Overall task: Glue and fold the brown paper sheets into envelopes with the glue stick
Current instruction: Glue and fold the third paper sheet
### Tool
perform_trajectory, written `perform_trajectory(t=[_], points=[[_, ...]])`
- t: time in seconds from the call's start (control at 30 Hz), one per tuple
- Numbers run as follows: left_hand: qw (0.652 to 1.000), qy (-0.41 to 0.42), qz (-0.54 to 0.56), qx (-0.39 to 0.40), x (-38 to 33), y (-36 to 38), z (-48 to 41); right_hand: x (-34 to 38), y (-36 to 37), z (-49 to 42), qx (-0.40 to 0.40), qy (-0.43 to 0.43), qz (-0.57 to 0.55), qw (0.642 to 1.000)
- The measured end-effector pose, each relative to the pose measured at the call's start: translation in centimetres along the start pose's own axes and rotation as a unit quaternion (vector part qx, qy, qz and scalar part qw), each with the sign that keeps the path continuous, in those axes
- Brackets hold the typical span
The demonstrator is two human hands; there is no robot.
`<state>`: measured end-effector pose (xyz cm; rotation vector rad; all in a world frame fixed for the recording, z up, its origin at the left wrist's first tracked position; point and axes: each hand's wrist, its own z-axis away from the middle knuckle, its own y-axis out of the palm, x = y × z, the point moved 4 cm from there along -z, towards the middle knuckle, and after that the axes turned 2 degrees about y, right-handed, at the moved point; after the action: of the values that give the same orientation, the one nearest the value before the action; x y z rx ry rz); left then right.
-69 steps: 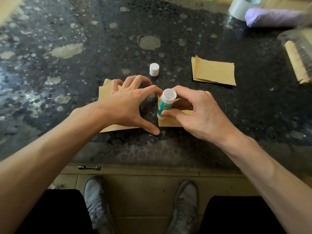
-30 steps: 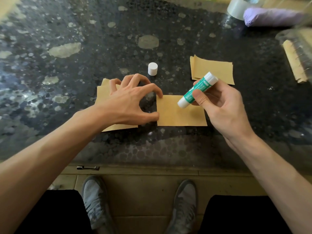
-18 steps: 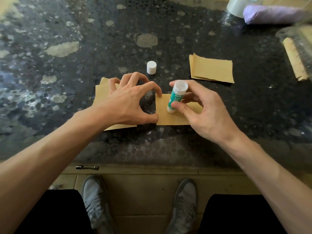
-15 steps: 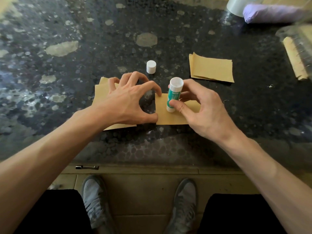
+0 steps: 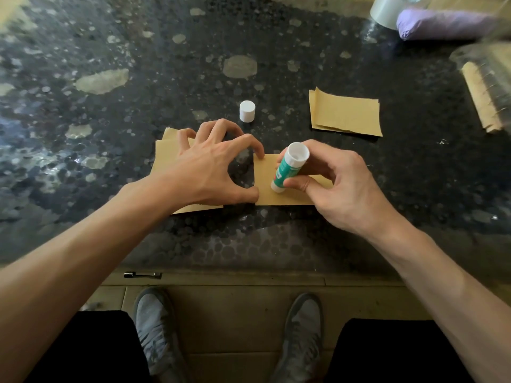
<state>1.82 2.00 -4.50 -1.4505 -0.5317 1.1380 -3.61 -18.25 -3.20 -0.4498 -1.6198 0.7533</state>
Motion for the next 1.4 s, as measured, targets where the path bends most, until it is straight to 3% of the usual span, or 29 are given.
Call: perform_trajectory(t=[0.33,0.8,0.93,1.03,1.13,1.4], points=[[1.000,0.003,-0.003,-0.001,0.0,0.0,0.0,0.7,0.0,0.7,-0.025,0.006,0.020,0.999],[1.000,0.002,-0.001,-0.007,0.0,0.1,0.1,0.8,-0.1,1.3,0.029,-0.022,-0.006,0.999],[1.000,0.001,0.003,-0.015,0.0,0.1,0.1,0.1,-0.4,1.2,0.021,0.025,-0.089,0.995],[1.000,0.000,0.014,-0.023,-0.1,0.0,0.1,-0.2,-1.1,1.3,-0.064,0.034,-0.193,0.978],[1.000,0.000,0.012,-0.021,-0.2,0.0,0.1,-0.2,-0.9,1.0,-0.102,0.020,-0.140,0.985],[1.000,-0.002,0.011,-0.011,-0.2,-0.1,0.2,-0.1,0.8,-0.1,-0.052,0.018,-0.036,0.998]])
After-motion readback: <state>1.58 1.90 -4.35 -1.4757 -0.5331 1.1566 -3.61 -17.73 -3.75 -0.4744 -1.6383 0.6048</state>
